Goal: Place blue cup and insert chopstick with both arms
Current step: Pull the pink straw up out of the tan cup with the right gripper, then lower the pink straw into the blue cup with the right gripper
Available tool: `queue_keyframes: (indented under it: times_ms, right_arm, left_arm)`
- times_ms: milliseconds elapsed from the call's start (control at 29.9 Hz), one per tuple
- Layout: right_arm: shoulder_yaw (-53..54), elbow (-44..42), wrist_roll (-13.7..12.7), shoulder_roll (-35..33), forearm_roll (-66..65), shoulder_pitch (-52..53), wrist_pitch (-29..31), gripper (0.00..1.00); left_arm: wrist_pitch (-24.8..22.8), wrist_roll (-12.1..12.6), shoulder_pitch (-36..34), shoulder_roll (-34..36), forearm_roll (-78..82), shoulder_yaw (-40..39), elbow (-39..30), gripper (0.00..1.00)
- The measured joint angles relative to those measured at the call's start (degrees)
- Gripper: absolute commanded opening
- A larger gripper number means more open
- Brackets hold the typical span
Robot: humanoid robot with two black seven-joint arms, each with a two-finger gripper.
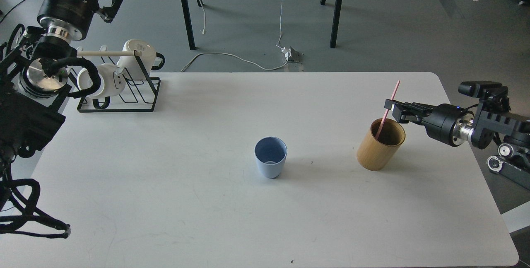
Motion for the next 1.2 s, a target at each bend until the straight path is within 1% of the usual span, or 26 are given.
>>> queue_keyframes:
  times_ms: [167, 334, 435, 535, 602, 669, 836, 969, 1070, 1203]
  right_arm:
    - [0.1, 7.2, 0.1, -7.8, 0.2, 1.9, 0.2, 0.0]
    - [0.4, 14.5, 0.0, -15.3, 0.4, 8.0, 0.5, 0.0]
    - [0.5, 16.0, 0.0, -17.2, 0.7, 13.5, 0.8, 0.0]
    - [0.6, 16.1, 0.1, -17.1, 1.2, 18.8, 2.1, 0.0]
    - [0.6, 15.8, 0.1, -15.5, 1.7, 20.8, 3.1, 0.0]
    - [0.4, 15.5, 0.1, -11.7, 2.0, 21.6, 3.6, 0.0]
    - [0.0, 12.2, 0.5, 1.0, 2.8, 20.2, 3.8, 0.0]
    - [0.0, 9.5, 0.5, 10.0, 3.6, 18.1, 3.8, 0.0]
    - [-1.2, 7.2, 0.4, 14.6, 3.7, 16.9, 3.8, 0.0]
    - [-3.7, 4.9, 0.4, 17.6, 3.7, 15.9, 3.6, 0.0]
  left_arm:
    - [0.0, -0.1, 0.0, 0.1, 0.0, 0.0, 0.0, 0.99]
    - [0.0, 0.0, -0.1, 0.2, 0.0, 0.0, 0.0, 0.99]
    - [0.0, 0.1, -0.1, 0.2, 0.0, 0.0, 0.0, 0.99]
    - [0.0, 0.2, -0.2, 0.3, 0.0, 0.0, 0.0, 0.99]
    - [0.0, 0.2, -0.2, 0.6, 0.0, 0.0, 0.0, 0.99]
    - [0.0, 0.3, -0.3, 1.1, 0.0, 0.1, 0.0, 0.99]
    - [0.0, 0.5, -0.5, 1.4, 0.1, 0.3, 0.0, 0.99]
    - [0.0, 0.5, -0.5, 1.5, 0.1, 0.4, 0.0, 0.99]
    - [0.0, 0.5, -0.4, 1.5, 0.1, 0.5, 0.0, 0.99]
    - [0.0, 0.4, -0.3, 1.6, 0.0, 0.5, 0.0, 0.99]
